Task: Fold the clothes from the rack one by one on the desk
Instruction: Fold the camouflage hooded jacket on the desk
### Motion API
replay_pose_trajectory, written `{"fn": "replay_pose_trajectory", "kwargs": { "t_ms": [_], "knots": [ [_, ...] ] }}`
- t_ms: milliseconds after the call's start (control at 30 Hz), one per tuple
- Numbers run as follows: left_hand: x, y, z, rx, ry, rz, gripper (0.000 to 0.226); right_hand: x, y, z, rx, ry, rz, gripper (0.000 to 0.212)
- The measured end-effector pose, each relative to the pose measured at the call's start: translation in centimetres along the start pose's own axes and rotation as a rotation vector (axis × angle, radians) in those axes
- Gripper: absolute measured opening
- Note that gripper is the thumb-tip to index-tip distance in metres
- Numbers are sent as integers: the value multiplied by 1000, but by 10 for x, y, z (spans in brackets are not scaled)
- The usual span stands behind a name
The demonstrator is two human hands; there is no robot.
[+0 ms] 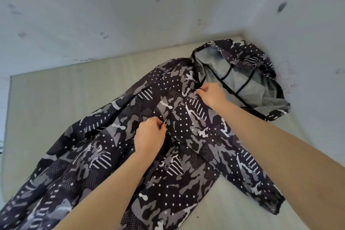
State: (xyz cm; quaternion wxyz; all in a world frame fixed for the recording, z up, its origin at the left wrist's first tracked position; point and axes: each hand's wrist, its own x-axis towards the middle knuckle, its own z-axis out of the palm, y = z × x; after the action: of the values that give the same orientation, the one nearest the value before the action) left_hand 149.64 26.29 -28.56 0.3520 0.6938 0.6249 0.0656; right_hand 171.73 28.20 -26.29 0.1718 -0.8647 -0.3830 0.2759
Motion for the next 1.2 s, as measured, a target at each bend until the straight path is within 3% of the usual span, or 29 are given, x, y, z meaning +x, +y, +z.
{"fn": "replay_pose_trajectory", "kwargs": {
  "t_ms": [167,267,400,467,600,733,833,933,1133,1200],
  "knots": [
    [-6,1,5,172,127,154,24,3,10,-2,86,-94,-11,26],
    [-19,6,18,215,212,515,36,-7,21,-16,156,-109,-26,29],
    [-56,24,51,314,109,953,34,-39,54,-47,51,25,-140,24],
    [-72,27,68,349,15,965,34,-51,71,-56,-11,75,-171,21],
    [-97,33,93,548,-147,804,63,-83,111,-77,-17,156,-179,13],
    [-111,38,110,664,-172,720,73,-110,150,-86,-73,134,-145,11],
    [-118,44,119,694,-97,737,65,-122,173,-86,-131,-16,-22,21],
    [-120,45,129,669,-7,860,52,-130,188,-84,-194,-161,61,30],
    [-128,54,138,545,59,990,20,-138,191,-89,-81,-180,114,25],
    [-132,58,136,518,74,979,13,-142,183,-94,46,-221,109,34]
  ]
}}
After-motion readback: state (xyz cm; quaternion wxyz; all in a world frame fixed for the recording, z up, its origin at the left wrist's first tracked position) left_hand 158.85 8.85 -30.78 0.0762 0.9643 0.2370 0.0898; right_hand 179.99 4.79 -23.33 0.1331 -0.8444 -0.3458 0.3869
